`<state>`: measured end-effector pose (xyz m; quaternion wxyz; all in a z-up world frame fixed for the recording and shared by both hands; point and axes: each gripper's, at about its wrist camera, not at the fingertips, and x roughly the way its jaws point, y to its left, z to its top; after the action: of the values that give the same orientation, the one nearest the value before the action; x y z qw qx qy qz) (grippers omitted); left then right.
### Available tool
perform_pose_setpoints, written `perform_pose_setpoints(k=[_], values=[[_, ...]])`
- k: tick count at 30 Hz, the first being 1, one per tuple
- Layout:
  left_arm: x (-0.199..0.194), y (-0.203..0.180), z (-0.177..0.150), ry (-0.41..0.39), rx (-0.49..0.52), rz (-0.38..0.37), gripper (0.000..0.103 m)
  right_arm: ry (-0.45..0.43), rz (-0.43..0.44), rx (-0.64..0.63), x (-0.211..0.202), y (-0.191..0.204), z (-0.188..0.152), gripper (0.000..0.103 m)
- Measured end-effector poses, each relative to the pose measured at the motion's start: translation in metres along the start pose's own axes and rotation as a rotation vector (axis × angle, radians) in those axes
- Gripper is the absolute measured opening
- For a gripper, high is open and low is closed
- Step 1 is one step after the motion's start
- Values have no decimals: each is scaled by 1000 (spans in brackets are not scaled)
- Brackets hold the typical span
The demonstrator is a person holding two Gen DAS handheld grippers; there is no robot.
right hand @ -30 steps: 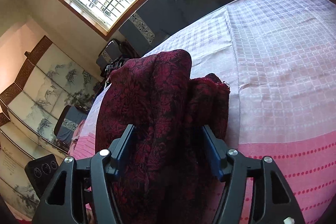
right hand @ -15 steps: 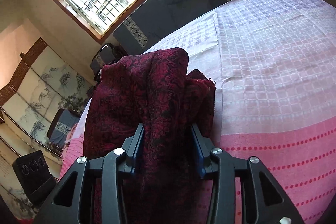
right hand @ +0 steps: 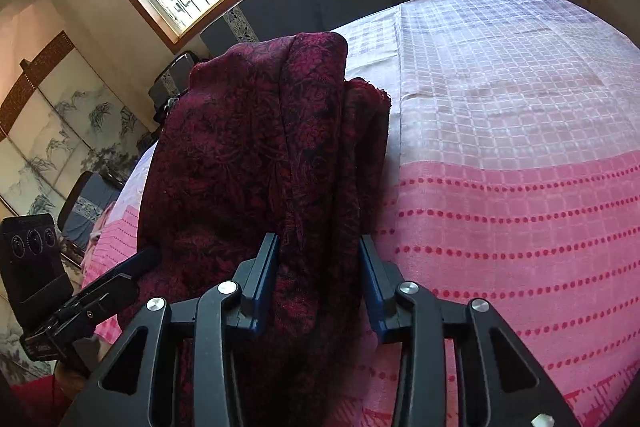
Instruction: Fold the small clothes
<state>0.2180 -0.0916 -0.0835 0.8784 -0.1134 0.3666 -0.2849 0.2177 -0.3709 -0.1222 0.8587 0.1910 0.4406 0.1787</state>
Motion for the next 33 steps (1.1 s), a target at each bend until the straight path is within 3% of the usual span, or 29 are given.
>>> perform_pose_setpoints(k=[5, 16, 33], values=[[-6, -11, 0, 1, 53, 99, 83, 2, 19, 57, 0, -11, -3, 46], [-18, -8, 0, -27, 101, 246, 88, -3, 3, 72, 1, -11, -5, 53], [-17, 19, 15, -20, 113, 384, 95, -5, -37, 77, 7, -3, 1, 69]])
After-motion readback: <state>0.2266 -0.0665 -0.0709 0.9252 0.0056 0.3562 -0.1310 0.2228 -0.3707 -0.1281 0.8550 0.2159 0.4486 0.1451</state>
